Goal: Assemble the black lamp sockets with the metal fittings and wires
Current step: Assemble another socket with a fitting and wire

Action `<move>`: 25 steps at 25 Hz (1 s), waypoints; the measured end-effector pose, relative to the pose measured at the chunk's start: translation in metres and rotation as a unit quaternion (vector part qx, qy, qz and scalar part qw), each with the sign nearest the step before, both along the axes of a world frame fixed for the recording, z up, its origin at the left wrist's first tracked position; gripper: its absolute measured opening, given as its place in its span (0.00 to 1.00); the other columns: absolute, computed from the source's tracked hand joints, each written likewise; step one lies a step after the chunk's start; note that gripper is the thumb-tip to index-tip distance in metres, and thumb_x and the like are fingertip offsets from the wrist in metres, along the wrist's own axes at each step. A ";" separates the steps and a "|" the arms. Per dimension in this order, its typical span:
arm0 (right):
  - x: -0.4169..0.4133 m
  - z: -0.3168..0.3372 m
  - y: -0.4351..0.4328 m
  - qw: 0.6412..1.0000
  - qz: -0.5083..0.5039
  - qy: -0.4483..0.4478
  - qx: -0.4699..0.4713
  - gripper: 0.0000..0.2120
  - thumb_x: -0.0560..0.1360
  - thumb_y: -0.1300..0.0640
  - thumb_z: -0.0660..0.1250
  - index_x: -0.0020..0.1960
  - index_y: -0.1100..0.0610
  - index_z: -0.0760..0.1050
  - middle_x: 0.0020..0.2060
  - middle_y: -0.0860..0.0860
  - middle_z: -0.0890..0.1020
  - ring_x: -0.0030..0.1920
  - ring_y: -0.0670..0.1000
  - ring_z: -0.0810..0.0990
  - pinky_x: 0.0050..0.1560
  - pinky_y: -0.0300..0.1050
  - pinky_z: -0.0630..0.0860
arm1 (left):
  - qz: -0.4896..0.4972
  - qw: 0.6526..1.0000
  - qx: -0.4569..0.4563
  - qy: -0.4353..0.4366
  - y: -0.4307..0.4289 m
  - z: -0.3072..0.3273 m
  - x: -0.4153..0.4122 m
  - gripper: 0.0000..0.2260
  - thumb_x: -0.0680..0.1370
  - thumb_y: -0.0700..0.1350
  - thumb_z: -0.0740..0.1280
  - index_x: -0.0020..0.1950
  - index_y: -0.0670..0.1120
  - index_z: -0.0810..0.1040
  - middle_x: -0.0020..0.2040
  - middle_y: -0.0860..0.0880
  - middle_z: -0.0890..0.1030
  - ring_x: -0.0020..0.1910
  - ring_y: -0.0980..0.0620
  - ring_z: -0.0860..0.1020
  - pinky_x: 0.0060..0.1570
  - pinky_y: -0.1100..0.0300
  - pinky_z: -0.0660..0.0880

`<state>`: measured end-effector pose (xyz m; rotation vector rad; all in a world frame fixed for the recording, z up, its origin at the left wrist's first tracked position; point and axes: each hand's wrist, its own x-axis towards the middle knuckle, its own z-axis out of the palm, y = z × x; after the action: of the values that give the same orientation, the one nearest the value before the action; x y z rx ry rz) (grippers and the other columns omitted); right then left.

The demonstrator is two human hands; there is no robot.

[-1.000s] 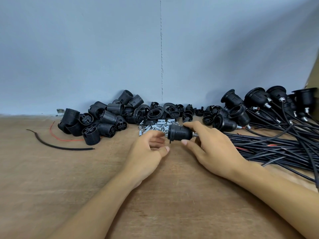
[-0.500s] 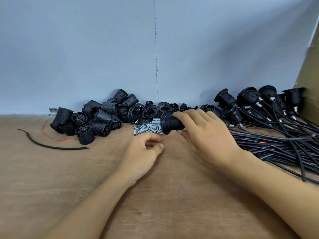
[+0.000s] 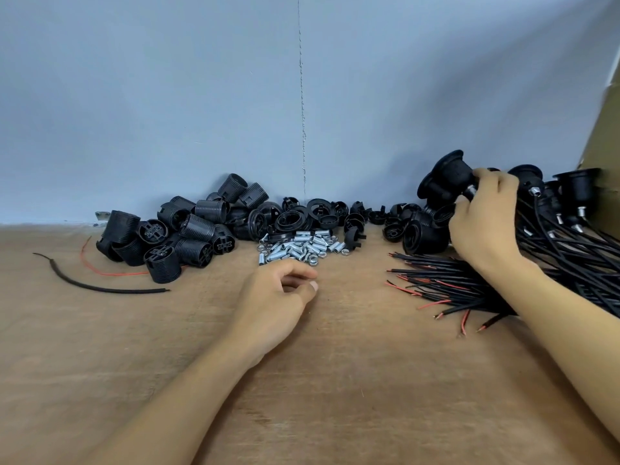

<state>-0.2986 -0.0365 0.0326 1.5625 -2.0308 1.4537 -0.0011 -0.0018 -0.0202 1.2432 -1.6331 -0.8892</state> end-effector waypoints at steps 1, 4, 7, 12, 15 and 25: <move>-0.001 -0.002 -0.002 0.999 -0.035 0.031 0.023 0.22 0.80 0.64 0.62 0.73 0.65 0.64 0.72 0.63 0.63 0.69 0.64 0.65 0.69 0.51 0.60 | 0.001 1.000 -0.003 -0.003 0.000 0.000 0.000 0.08 0.77 0.42 0.73 0.47 0.56 0.85 0.46 0.64 0.84 0.48 0.66 0.80 0.43 0.72 0.72; 0.008 -0.006 -0.001 0.988 -0.086 0.120 0.040 0.24 0.80 0.57 0.62 0.74 0.64 0.64 0.74 0.62 0.63 0.73 0.63 0.60 0.71 0.59 0.56 | 0.003 1.000 -0.010 -0.010 -0.001 -0.001 0.001 0.08 0.77 0.42 0.73 0.48 0.56 0.85 0.46 0.64 0.84 0.48 0.66 0.80 0.47 0.69 0.71; 0.023 -0.007 0.005 0.979 -0.078 0.185 0.024 0.24 0.78 0.57 0.64 0.73 0.63 0.66 0.74 0.62 0.64 0.74 0.63 0.60 0.70 0.58 0.55 | 0.002 1.000 -0.011 -0.010 0.000 0.000 0.000 0.09 0.77 0.41 0.73 0.46 0.56 0.85 0.45 0.65 0.84 0.48 0.66 0.80 0.43 0.74 0.72; 0.064 -0.023 0.012 0.967 0.028 0.244 0.073 0.19 0.79 0.55 0.64 0.68 0.57 0.74 0.67 0.55 0.72 0.67 0.58 0.67 0.62 0.55 0.61 | 0.005 1.000 -0.014 -0.009 0.003 0.002 -0.002 0.09 0.77 0.40 0.73 0.46 0.55 0.85 0.44 0.66 0.83 0.47 0.67 0.79 0.41 0.79 0.70; 0.076 -0.030 0.013 0.963 0.080 0.241 0.095 0.17 0.79 0.54 0.63 0.68 0.55 0.76 0.63 0.53 0.75 0.64 0.56 0.70 0.60 0.51 0.62 | 0.012 1.000 -0.015 -0.016 0.005 0.005 -0.004 0.08 0.77 0.40 0.73 0.46 0.55 0.85 0.43 0.62 0.84 0.46 0.67 0.79 0.41 0.78 0.70; 0.111 -0.021 -0.006 0.954 0.102 0.213 0.184 0.20 0.79 0.53 0.64 0.71 0.53 0.73 0.63 0.55 0.77 0.63 0.59 0.74 0.60 0.53 0.69 | 0.107 0.992 -0.001 0.063 0.004 0.008 -0.003 0.13 0.77 0.35 0.69 0.43 0.54 0.83 0.40 0.55 0.84 0.41 0.55 0.81 0.42 0.65 0.76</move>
<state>-0.1877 -0.0423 0.0113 2.0662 -1.9903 0.7122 -0.0042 0.0019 -0.0119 1.3057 -1.3721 -0.8161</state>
